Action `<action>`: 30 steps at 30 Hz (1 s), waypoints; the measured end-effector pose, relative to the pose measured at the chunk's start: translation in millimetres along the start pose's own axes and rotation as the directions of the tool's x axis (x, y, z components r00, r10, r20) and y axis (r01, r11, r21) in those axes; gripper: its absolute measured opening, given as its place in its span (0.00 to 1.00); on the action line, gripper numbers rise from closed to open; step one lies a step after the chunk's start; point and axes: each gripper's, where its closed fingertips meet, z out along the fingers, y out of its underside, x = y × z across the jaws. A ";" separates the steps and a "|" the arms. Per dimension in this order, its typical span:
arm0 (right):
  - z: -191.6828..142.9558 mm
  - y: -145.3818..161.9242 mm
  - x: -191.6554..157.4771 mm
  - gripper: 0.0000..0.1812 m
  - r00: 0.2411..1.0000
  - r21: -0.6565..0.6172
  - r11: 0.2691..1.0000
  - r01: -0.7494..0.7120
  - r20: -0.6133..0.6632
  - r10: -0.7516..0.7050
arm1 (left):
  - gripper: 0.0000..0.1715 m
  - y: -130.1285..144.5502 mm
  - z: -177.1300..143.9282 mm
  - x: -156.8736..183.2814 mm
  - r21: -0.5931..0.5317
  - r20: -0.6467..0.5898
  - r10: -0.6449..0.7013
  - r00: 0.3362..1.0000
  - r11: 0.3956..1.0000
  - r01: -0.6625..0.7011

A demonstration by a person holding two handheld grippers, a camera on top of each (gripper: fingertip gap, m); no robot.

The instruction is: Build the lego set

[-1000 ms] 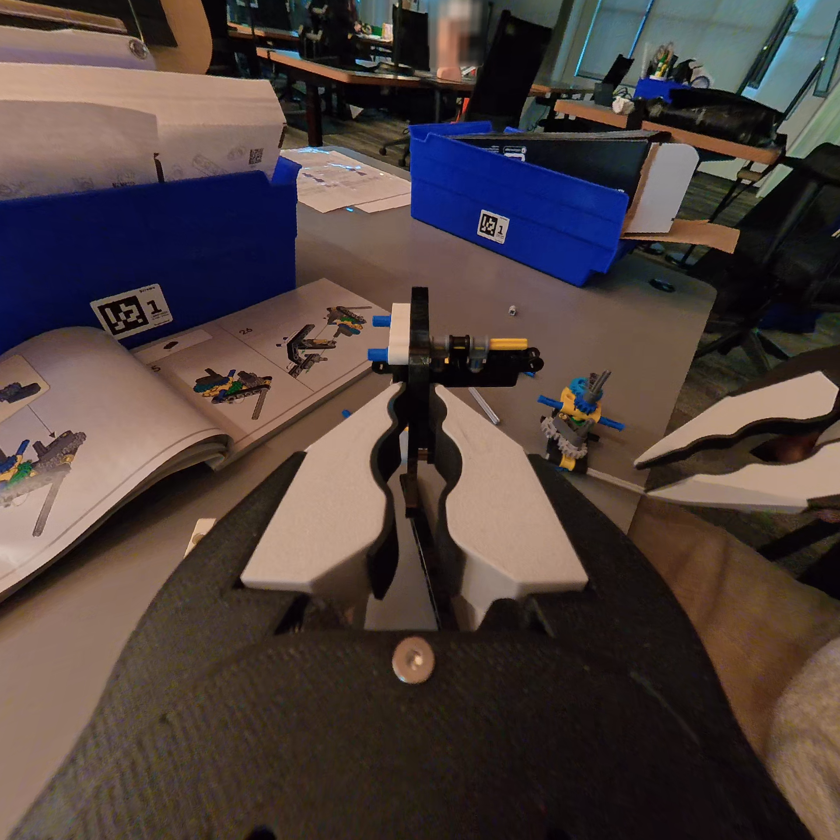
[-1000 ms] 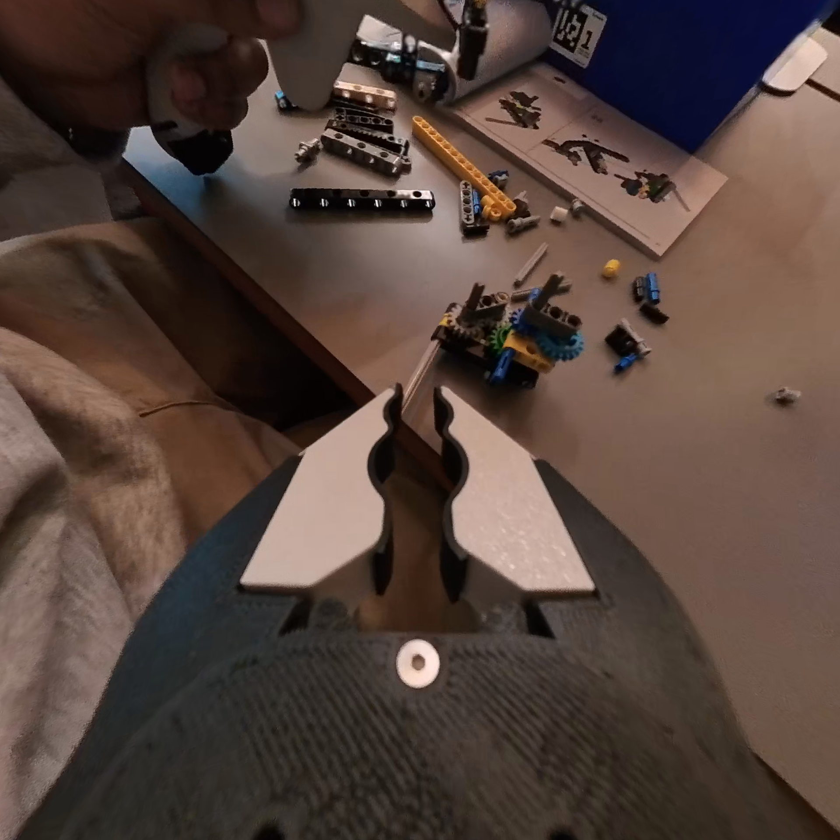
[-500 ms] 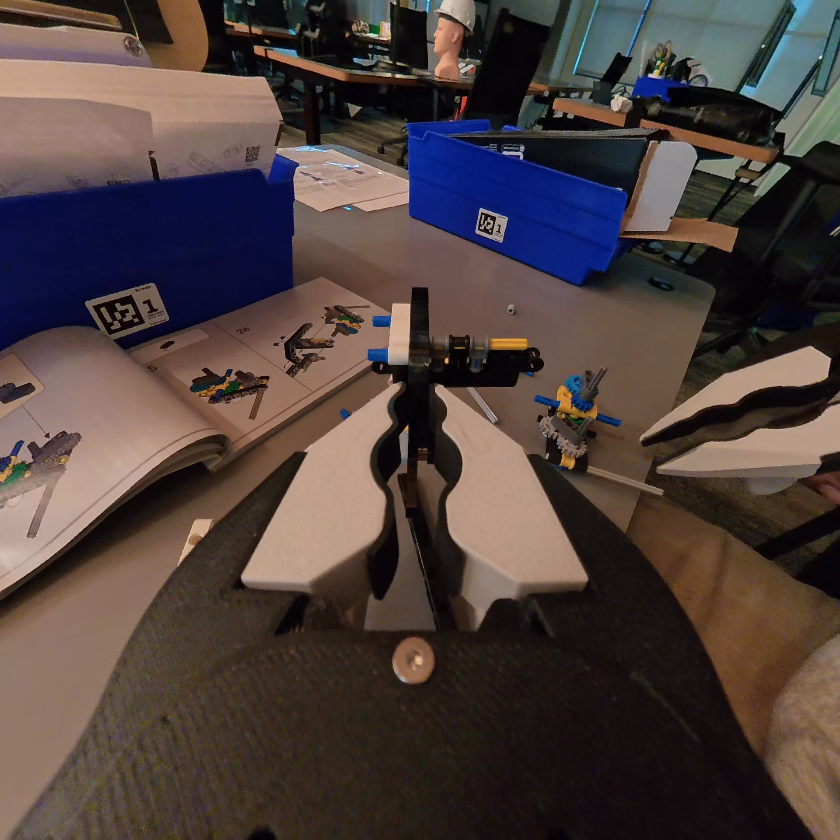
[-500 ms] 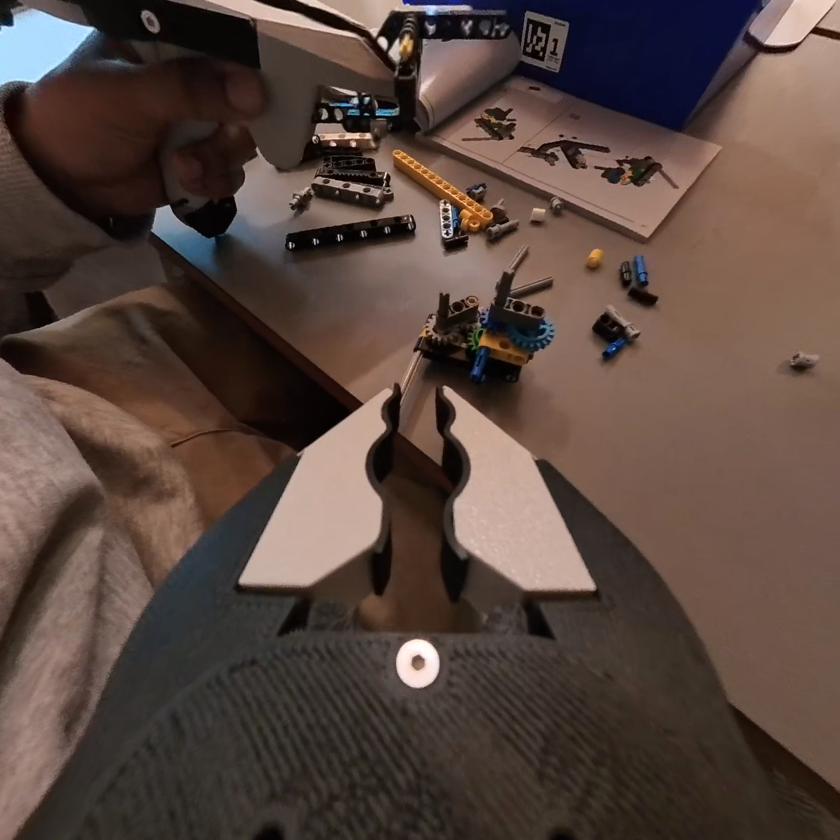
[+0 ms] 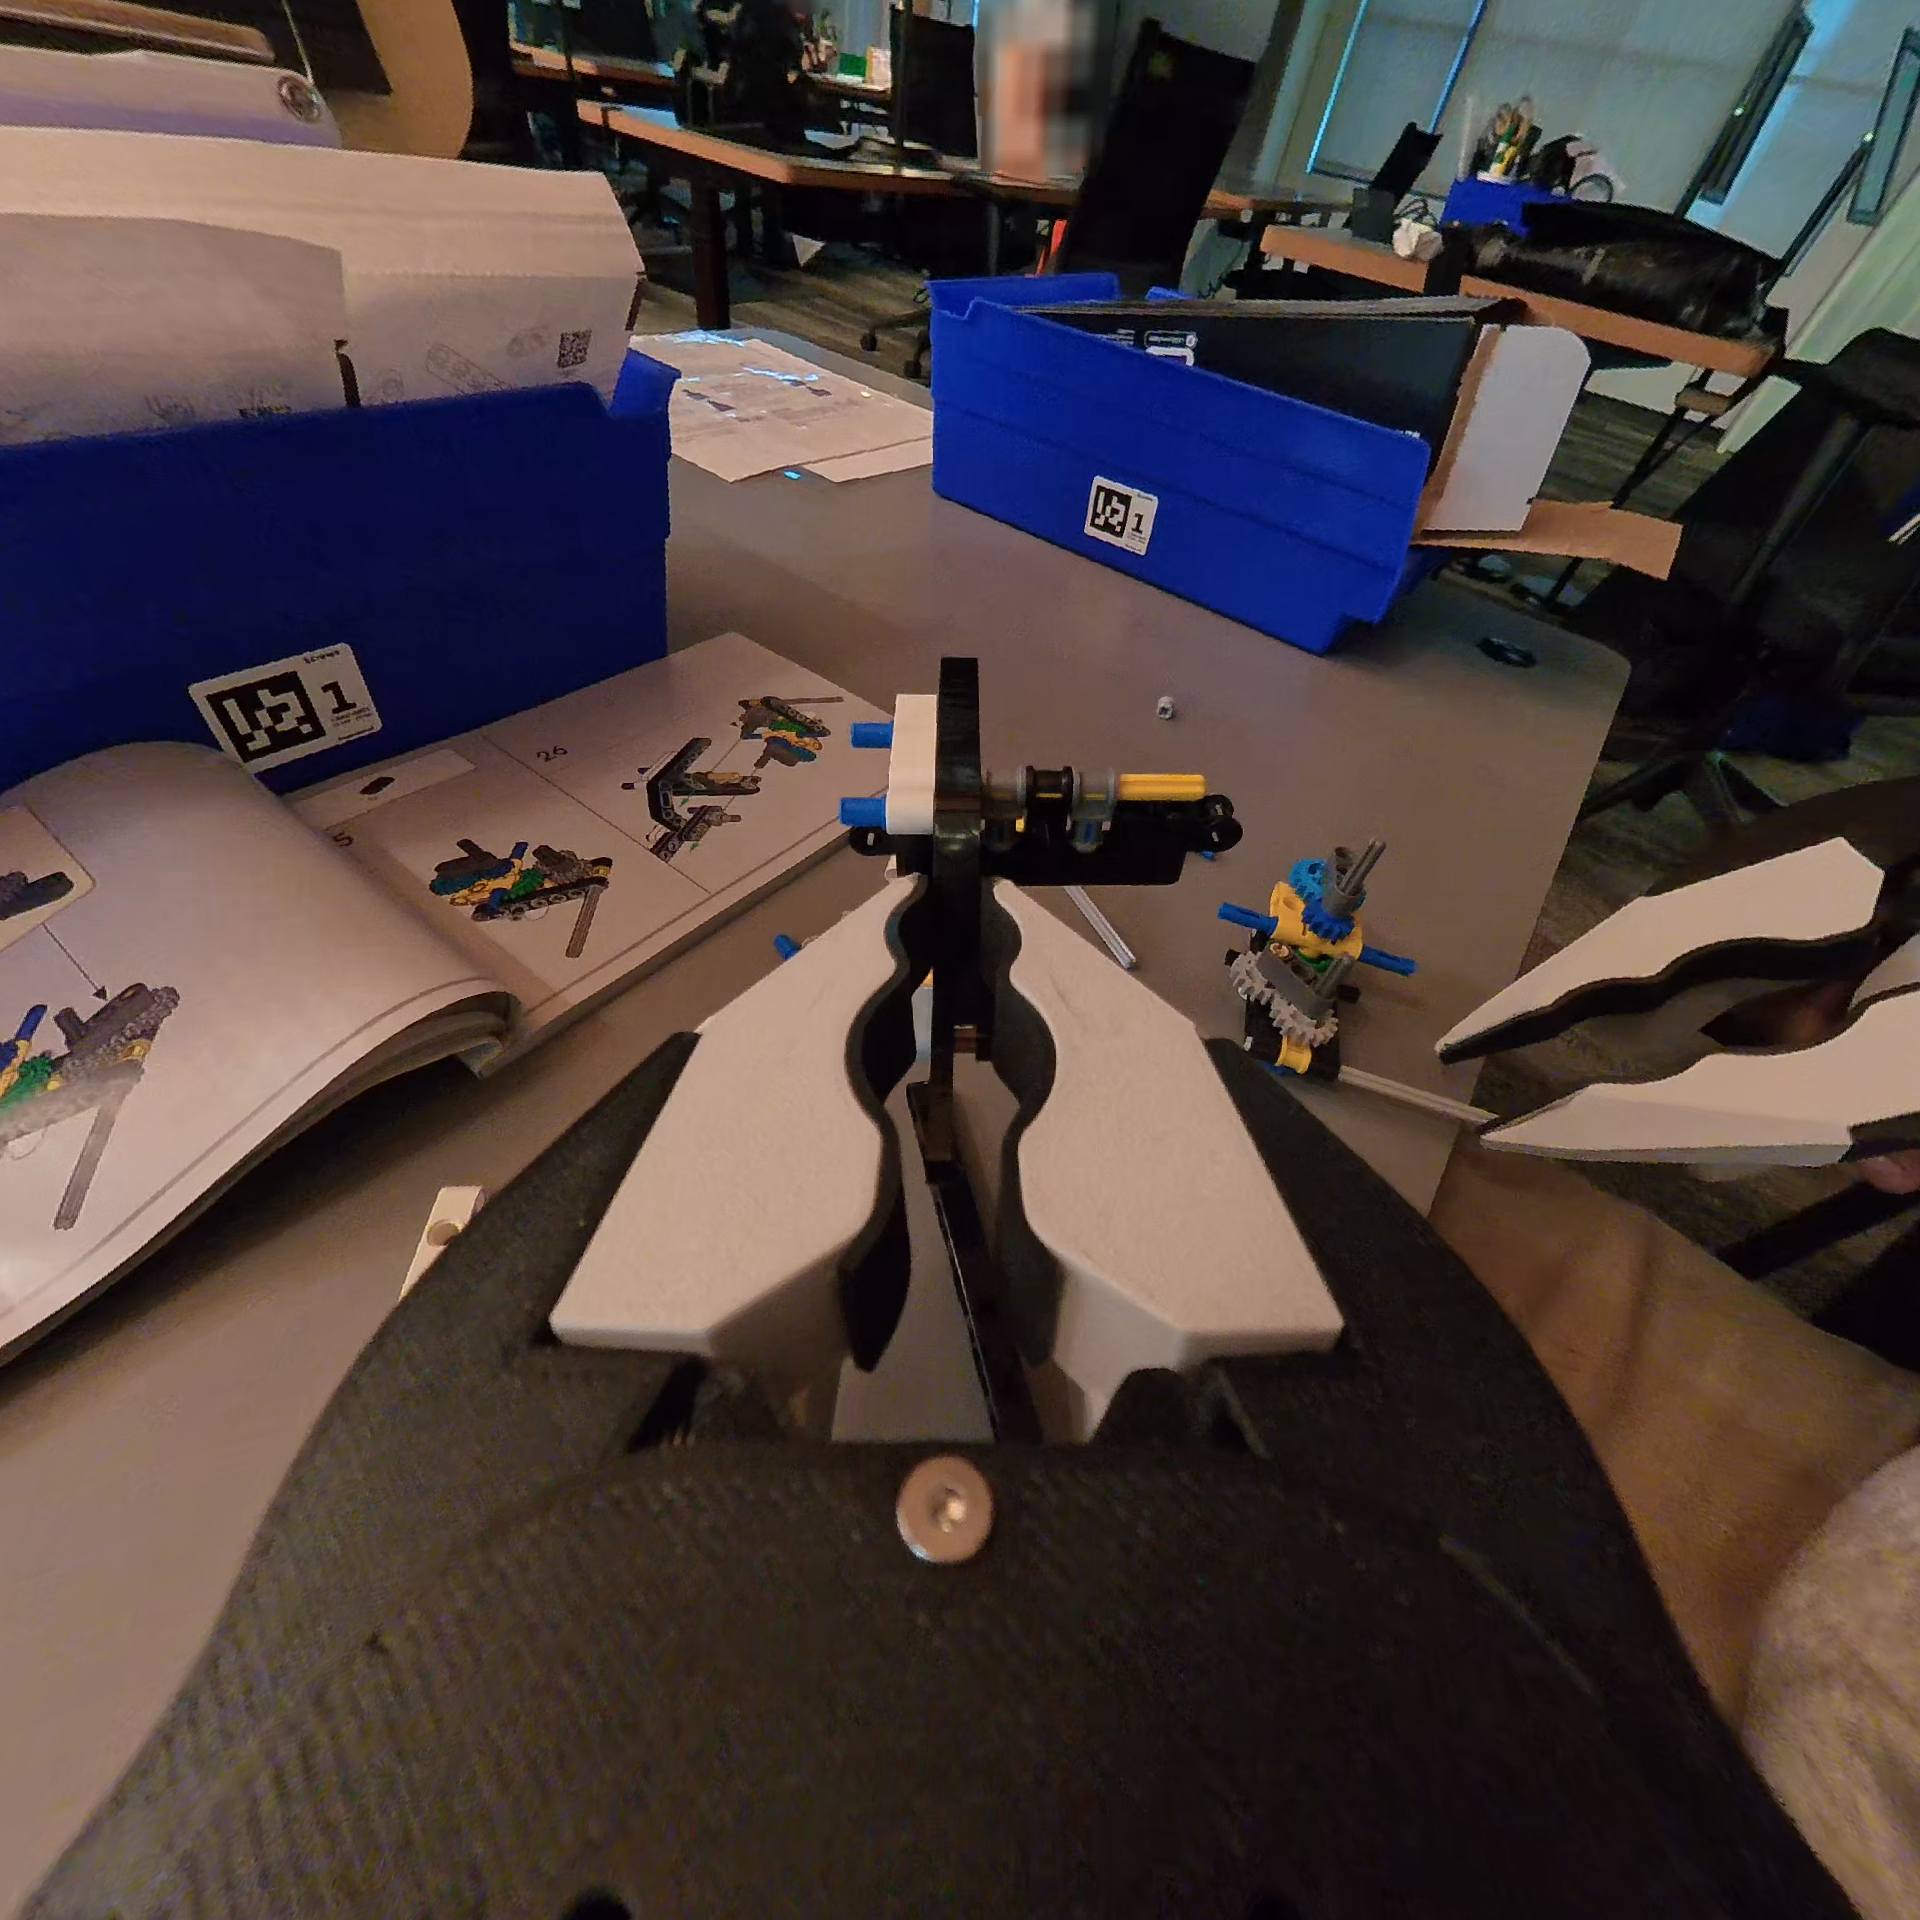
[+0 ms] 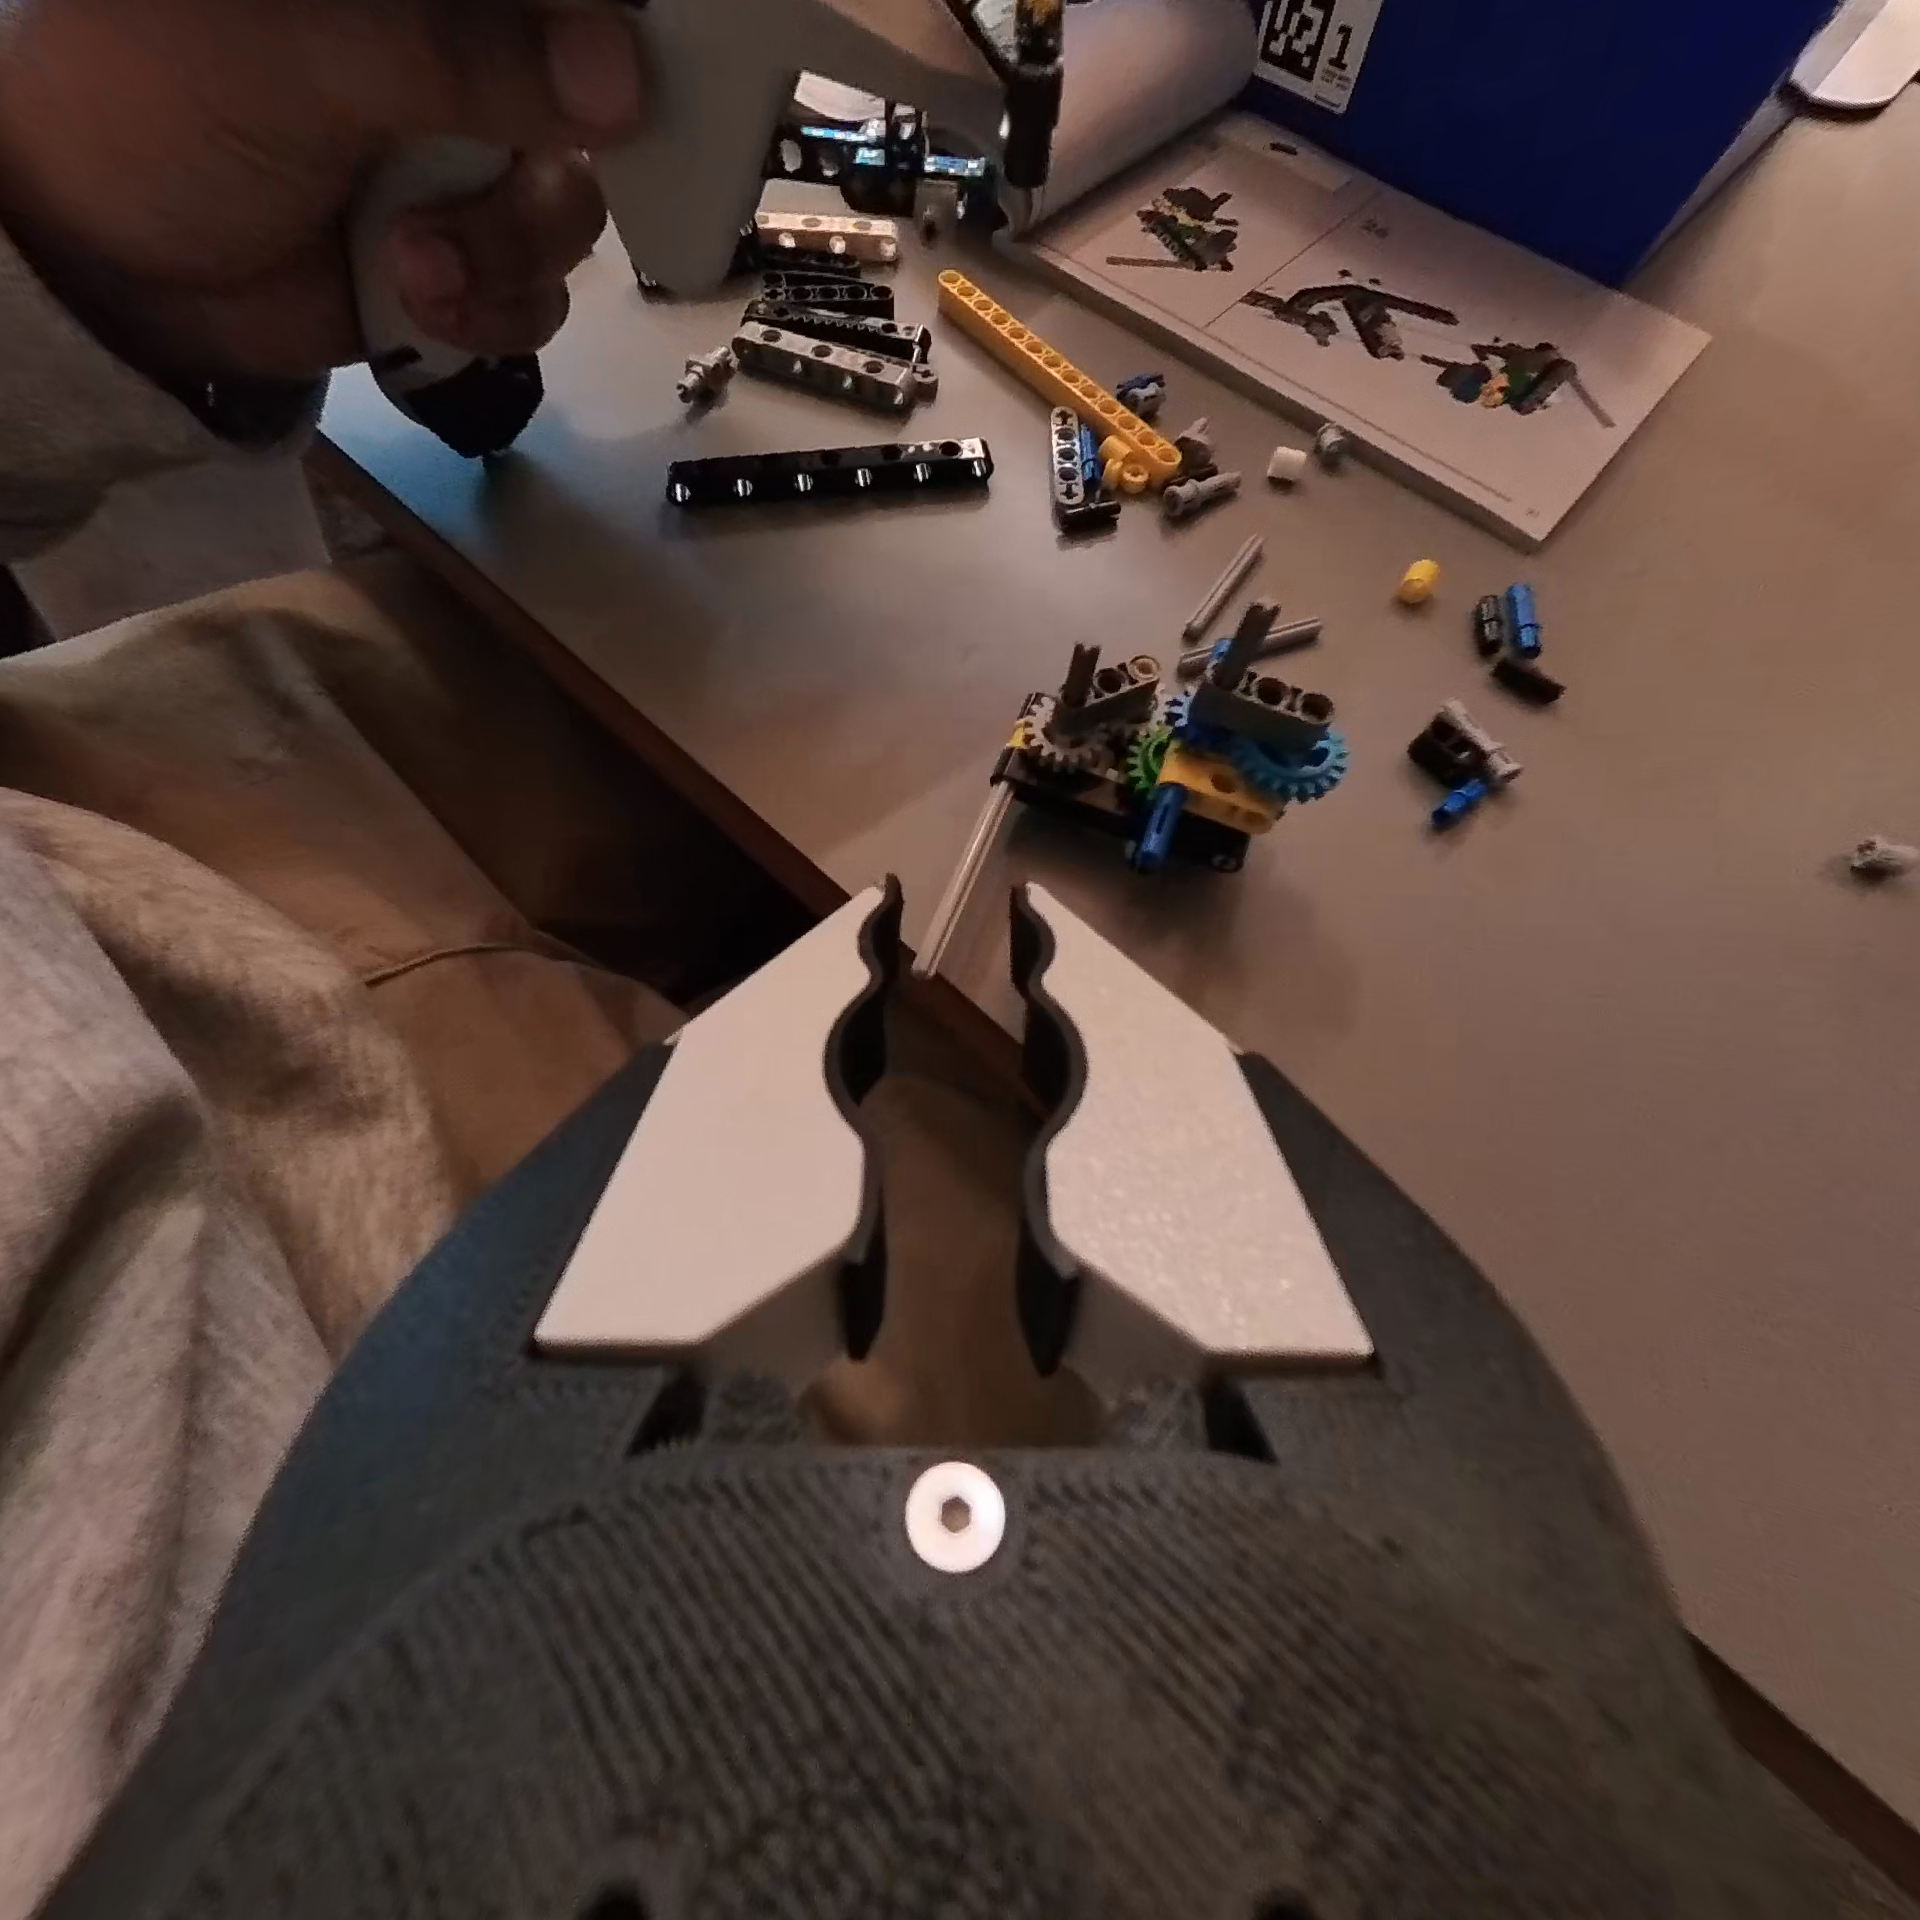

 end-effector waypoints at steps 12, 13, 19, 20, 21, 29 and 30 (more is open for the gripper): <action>6.7 6.4 1.3 0.10 1.000 -0.020 1.000 0.007 -0.019 -0.008 | 0.03 0.1 0.2 -0.3 -0.001 -0.003 -0.006 1.000 1.000 0.006; 7.1 6.8 1.5 0.09 1.000 -0.022 1.000 0.007 -0.020 -0.008 | 0.03 0.1 0.1 -0.3 0.000 -0.002 -0.006 1.000 1.000 0.006; 7.8 7.6 2.3 0.05 1.000 -0.025 1.000 -0.002 -0.024 0.001 | 0.03 0.1 0.1 -0.2 0.000 -0.004 -0.008 1.000 1.000 0.008; 7.7 7.5 2.6 0.05 1.000 -0.024 1.000 -0.005 -0.024 0.004 | 0.03 0.0 0.1 -0.2 0.000 -0.004 -0.008 1.000 1.000 0.008; 7.6 7.3 2.7 0.04 1.000 -0.023 1.000 -0.008 -0.023 0.007 | 0.03 0.0 0.1 -0.2 0.000 -0.004 -0.008 1.000 1.000 0.008; 4.1 3.0 5.5 0.03 0.999 -0.002 1.000 -0.017 -0.030 0.017 | 0.03 0.0 0.1 -0.1 0.000 -0.005 -0.008 1.000 1.000 0.008; 3.5 2.0 5.9 0.03 0.999 0.002 1.000 -0.019 -0.030 0.019 | 0.03 0.0 0.0 -0.1 0.000 -0.005 -0.008 1.000 1.000 0.008</action>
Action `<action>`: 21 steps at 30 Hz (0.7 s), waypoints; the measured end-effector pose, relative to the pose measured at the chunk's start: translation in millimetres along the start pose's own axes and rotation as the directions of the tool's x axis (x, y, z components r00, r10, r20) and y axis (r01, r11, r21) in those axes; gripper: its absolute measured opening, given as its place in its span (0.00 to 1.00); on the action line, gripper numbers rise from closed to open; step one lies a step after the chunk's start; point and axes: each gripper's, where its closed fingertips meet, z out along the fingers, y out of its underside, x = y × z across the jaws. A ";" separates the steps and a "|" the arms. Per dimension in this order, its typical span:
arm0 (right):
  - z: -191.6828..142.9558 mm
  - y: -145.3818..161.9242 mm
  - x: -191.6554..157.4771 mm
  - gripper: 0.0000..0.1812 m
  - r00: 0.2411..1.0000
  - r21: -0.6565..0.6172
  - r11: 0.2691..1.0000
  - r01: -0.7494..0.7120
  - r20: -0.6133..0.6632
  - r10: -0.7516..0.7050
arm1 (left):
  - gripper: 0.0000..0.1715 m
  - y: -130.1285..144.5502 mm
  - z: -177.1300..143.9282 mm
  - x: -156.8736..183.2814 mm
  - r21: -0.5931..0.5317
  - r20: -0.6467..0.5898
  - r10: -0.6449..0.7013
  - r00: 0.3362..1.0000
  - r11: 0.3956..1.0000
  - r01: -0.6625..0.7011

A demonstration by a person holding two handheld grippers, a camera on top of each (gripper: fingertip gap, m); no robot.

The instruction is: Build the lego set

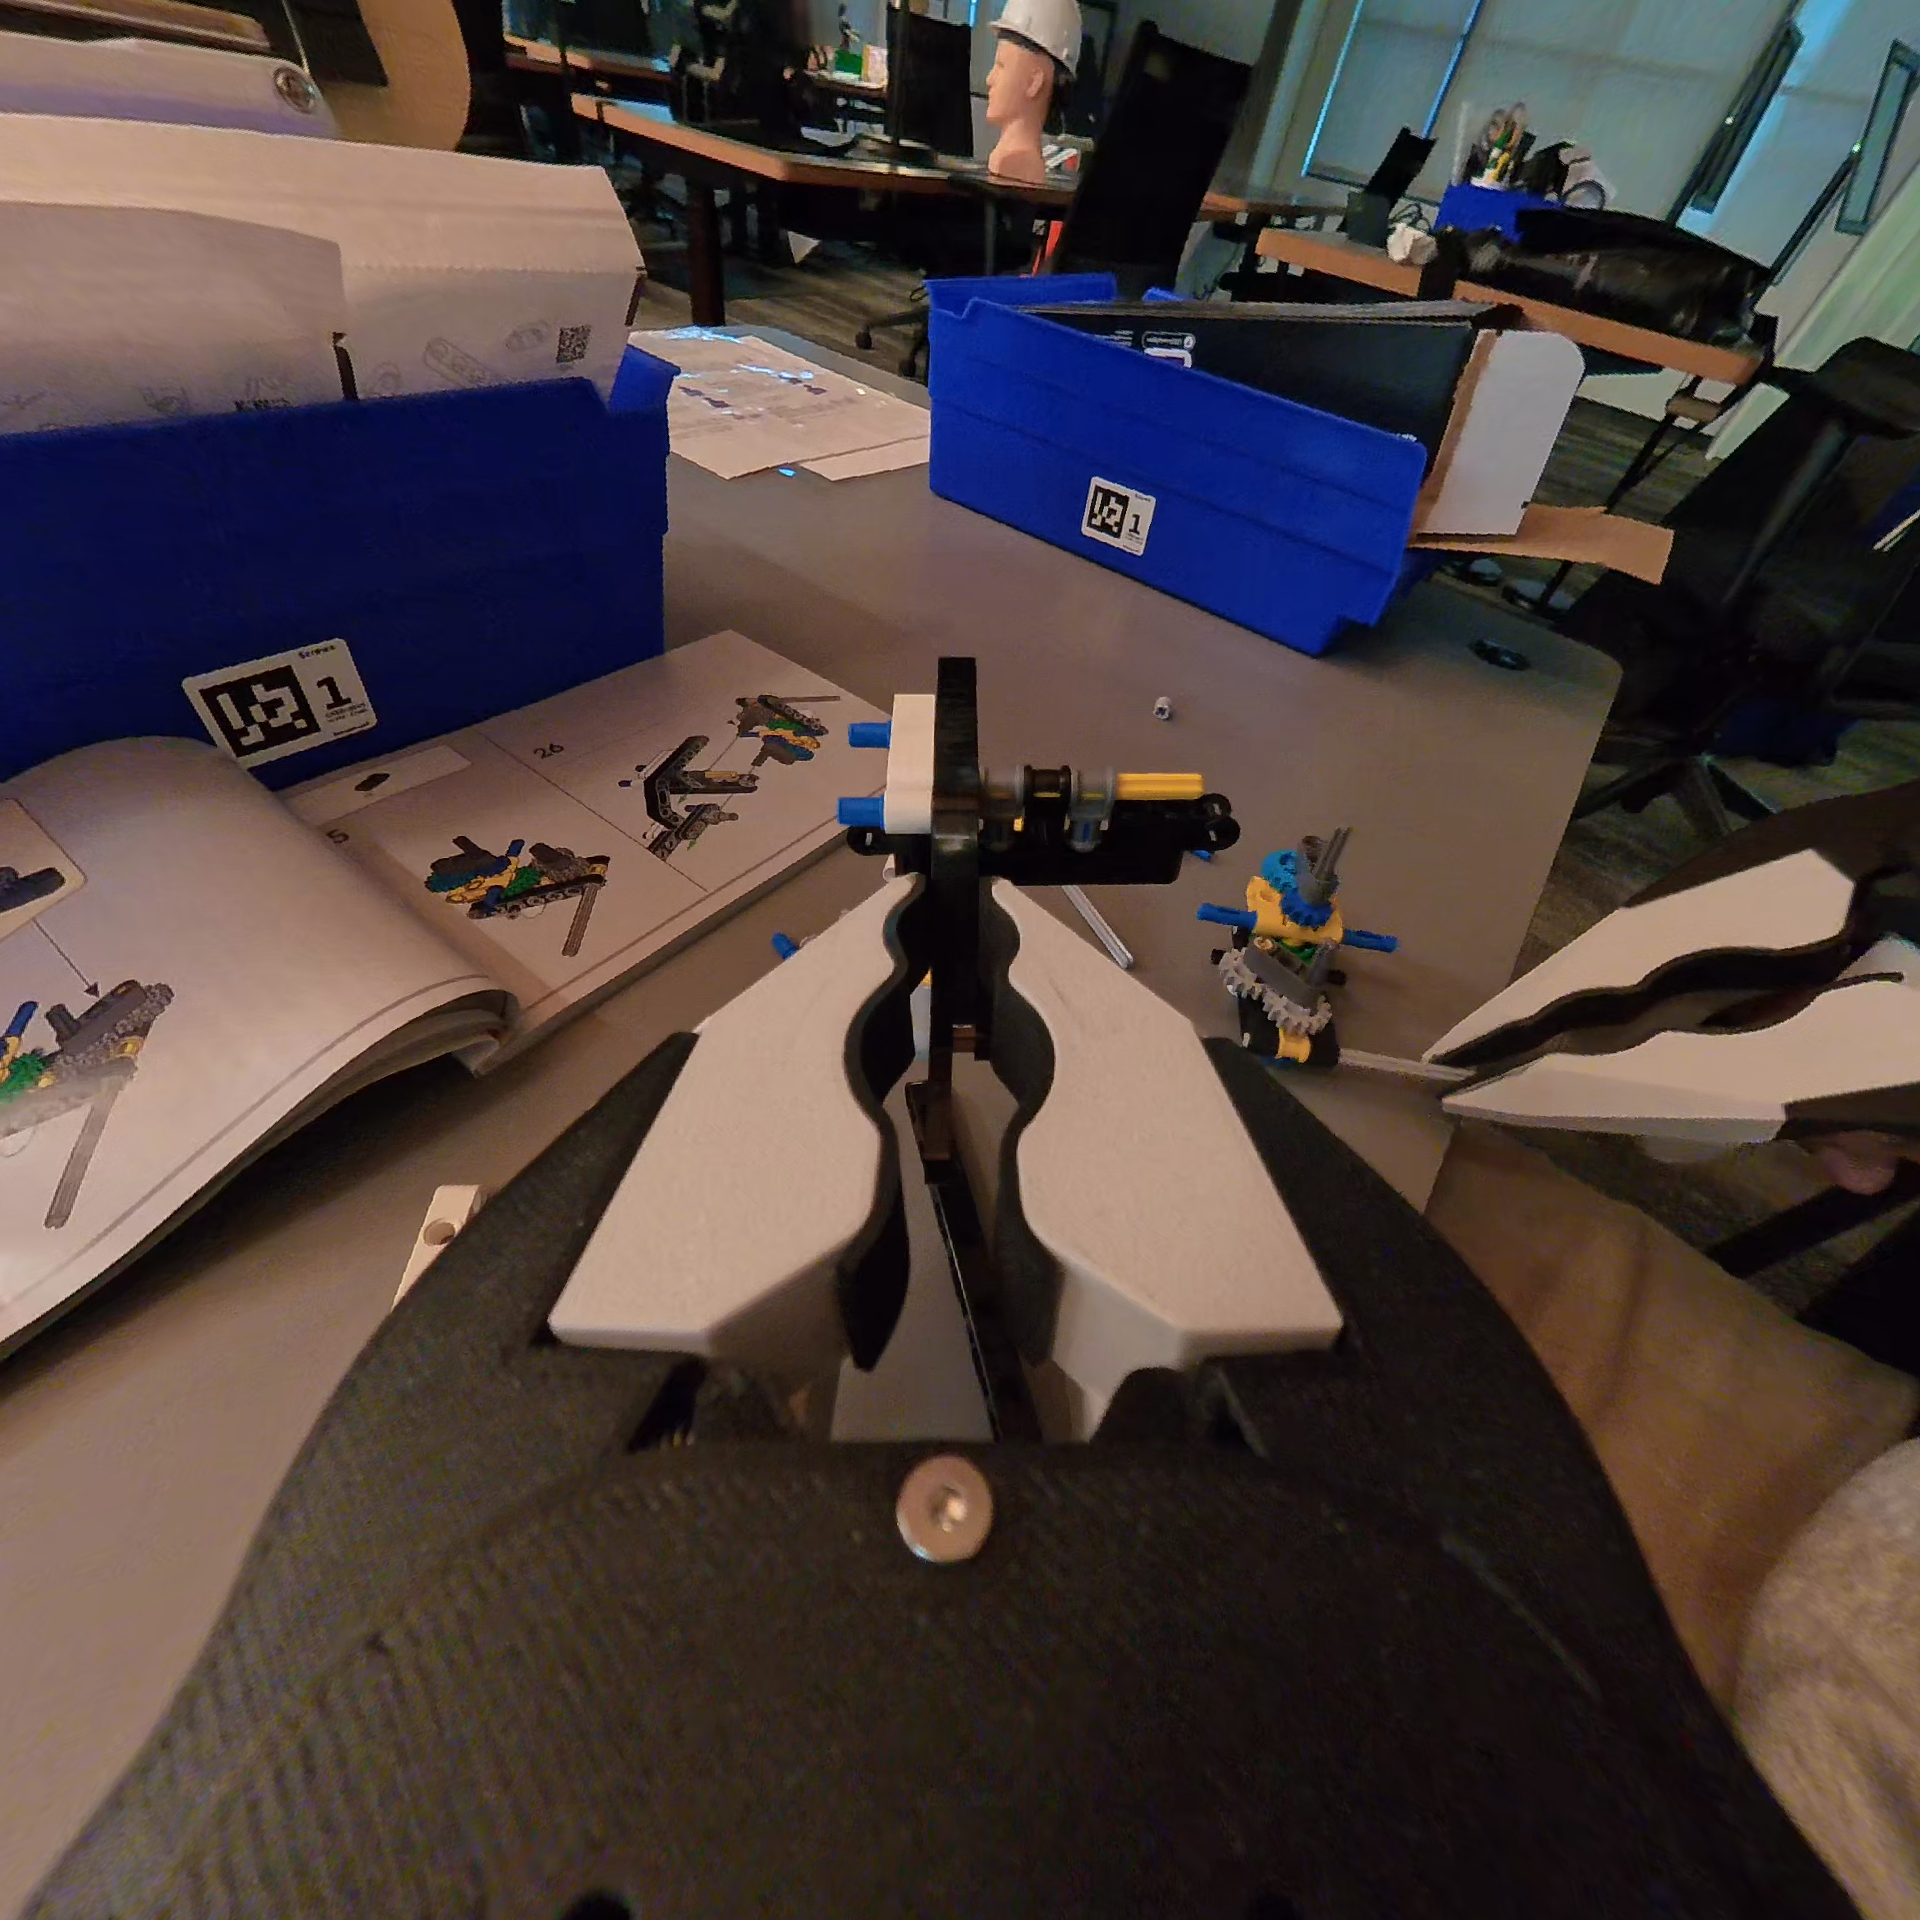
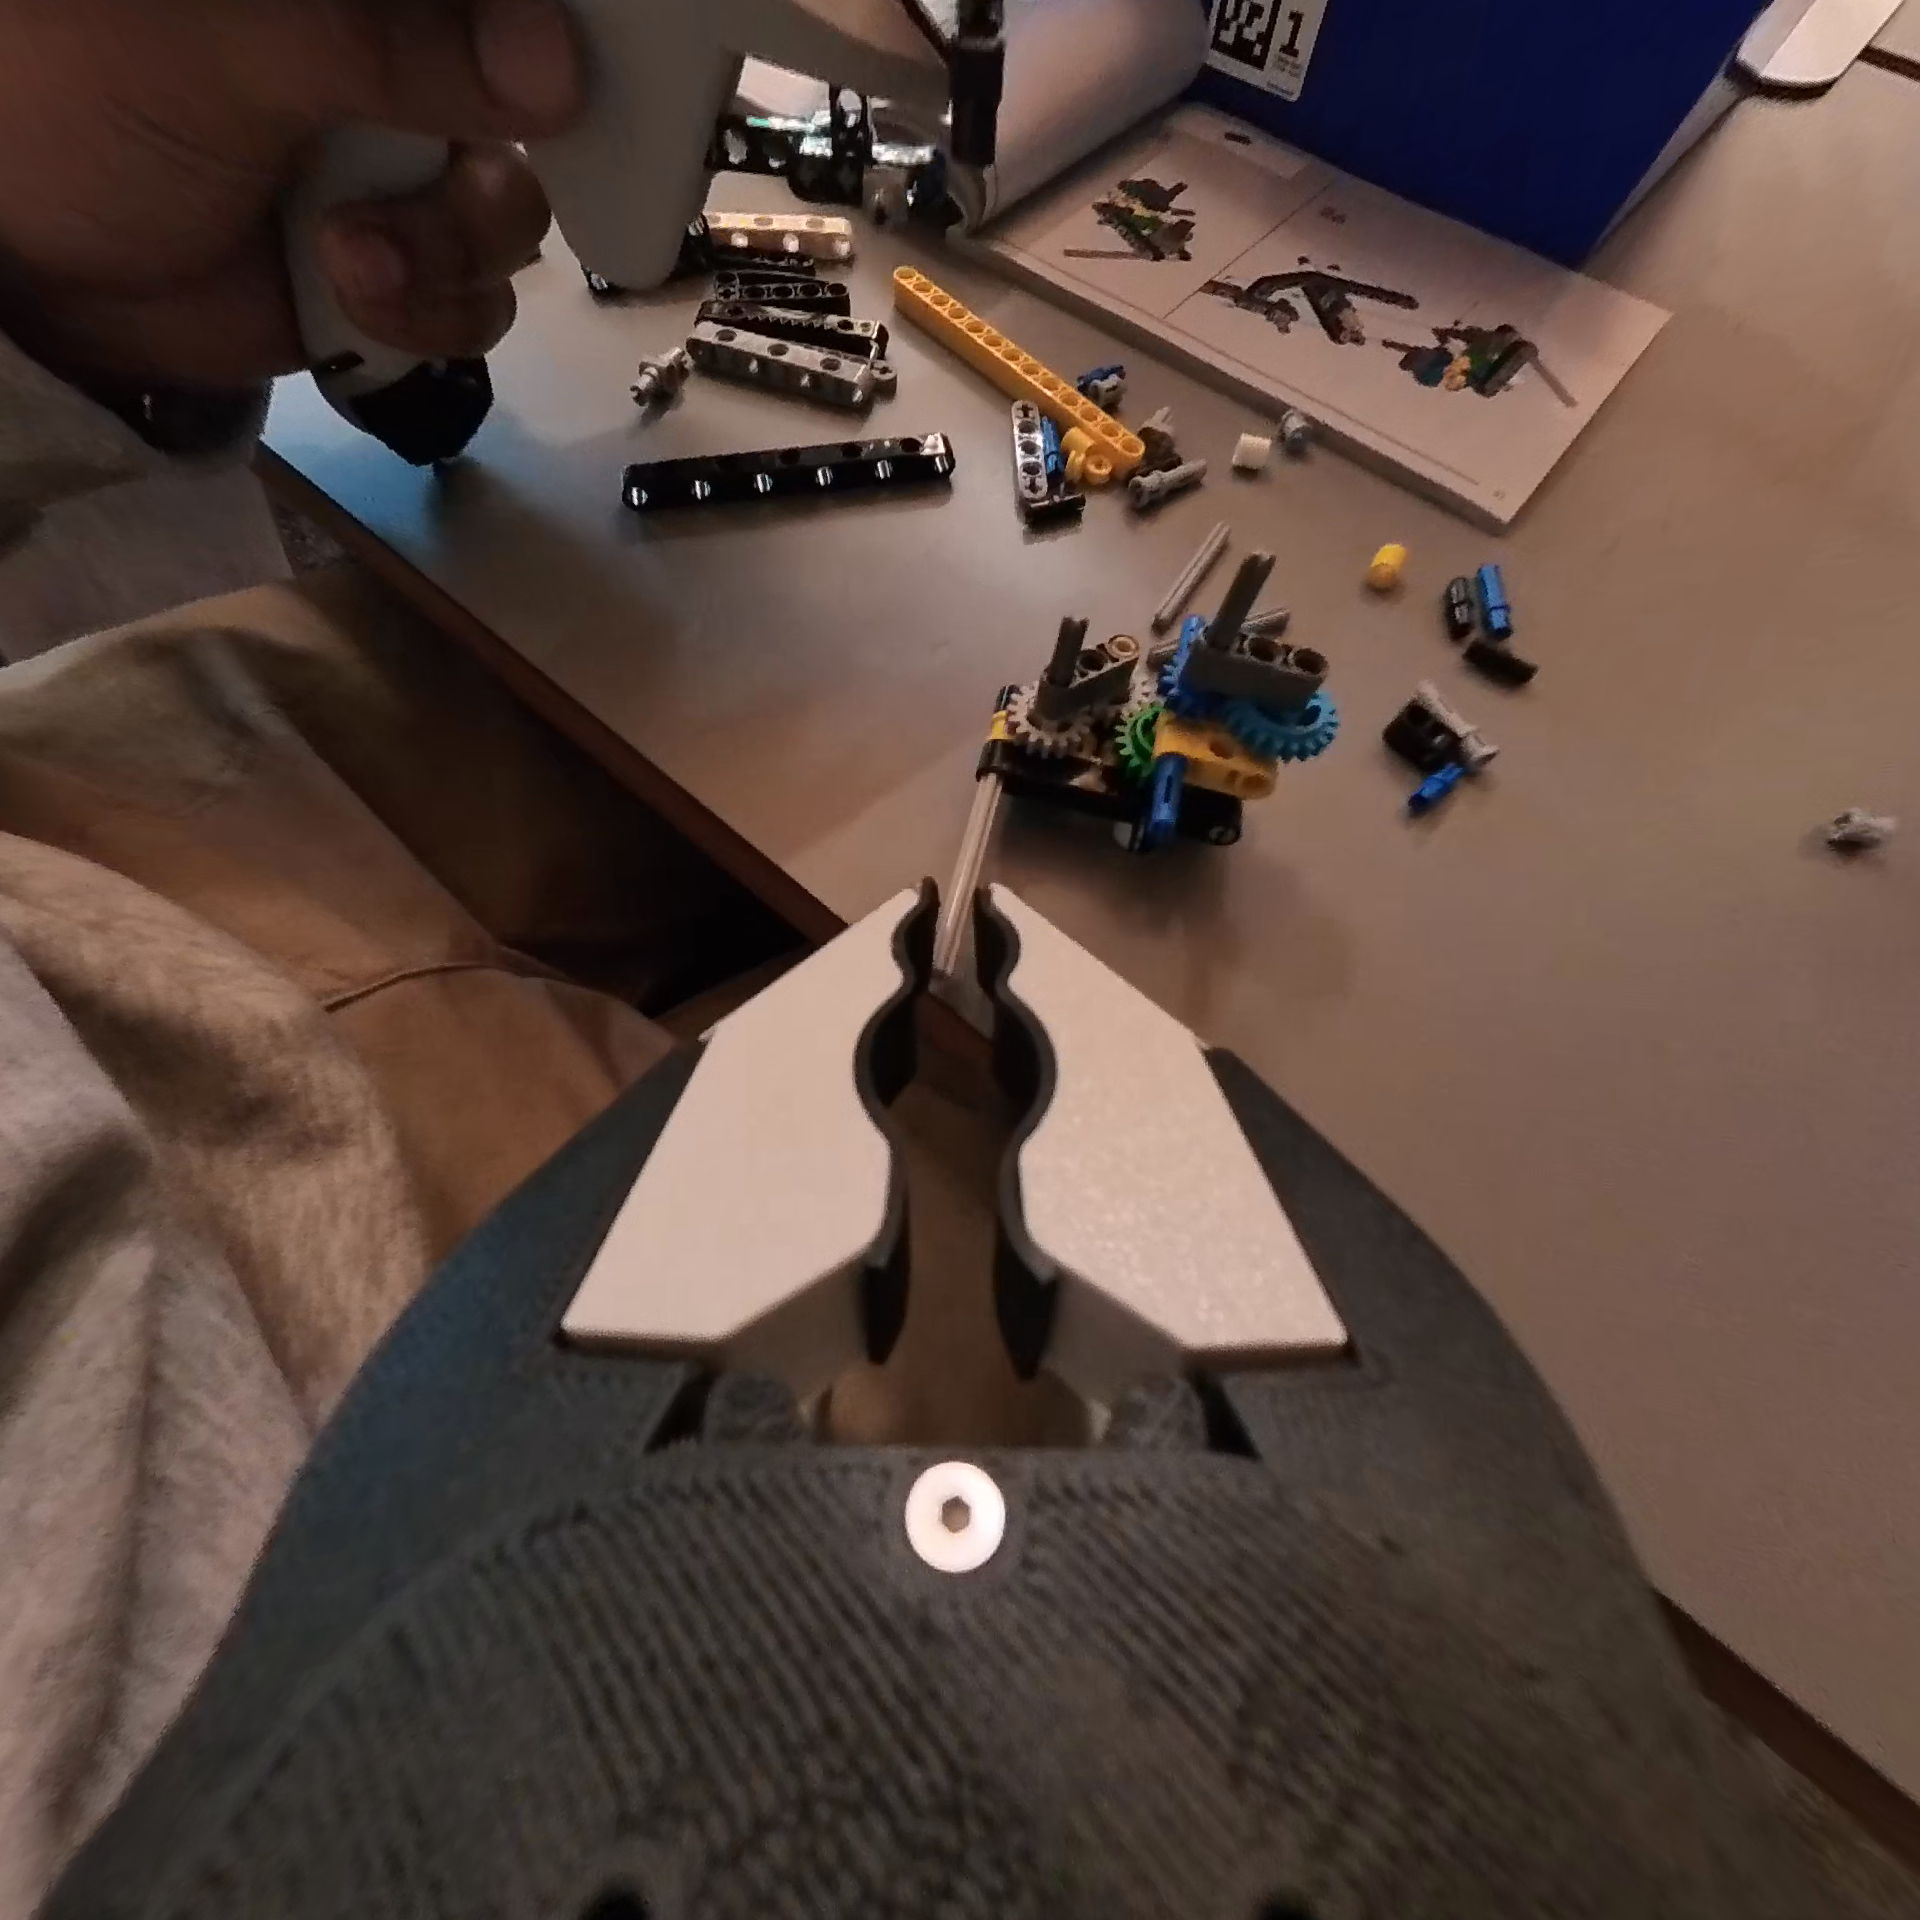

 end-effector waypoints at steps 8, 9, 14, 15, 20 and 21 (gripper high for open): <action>-6.7 -9.3 4.2 0.02 0.998 0.034 0.998 -0.051 0.022 0.050 | 0.03 0.3 0.3 0.6 -0.002 -0.004 0.000 1.000 1.000 0.000; -7.6 -10.4 5.1 0.02 0.998 0.038 0.997 -0.064 0.029 0.063 | 0.03 0.5 0.4 1.2 -0.003 -0.005 -0.001 1.000 1.000 0.001; -12.2 -14.8 11.6 0.02 0.986 0.061 0.987 -0.151 0.085 0.146 | 0.03 0.2 1.7 9.7 -0.003 -0.035 -0.015 0.999 1.000 0.015; -13.4 -16.6 13.3 0.02 0.981 0.069 0.982 -0.174 0.102 0.167 | 0.03 -1.0 1.7 12.6 0.001 -0.046 -0.019 0.999 1.000 0.019; -18.7 -26.7 22.8 0.02 0.935 0.096 0.946 -0.309 0.210 0.284 | 0.03 -5.2 1.6 25.0 0.007 -0.081 -0.022 0.996 1.000 0.023; -19.4 -28.8 25.3 0.02 0.924 0.102 0.937 -0.335 0.231 0.305 | 0.03 -5.4 1.8 27.3 0.006 -0.089 -0.026 0.996 1.000 0.027</action>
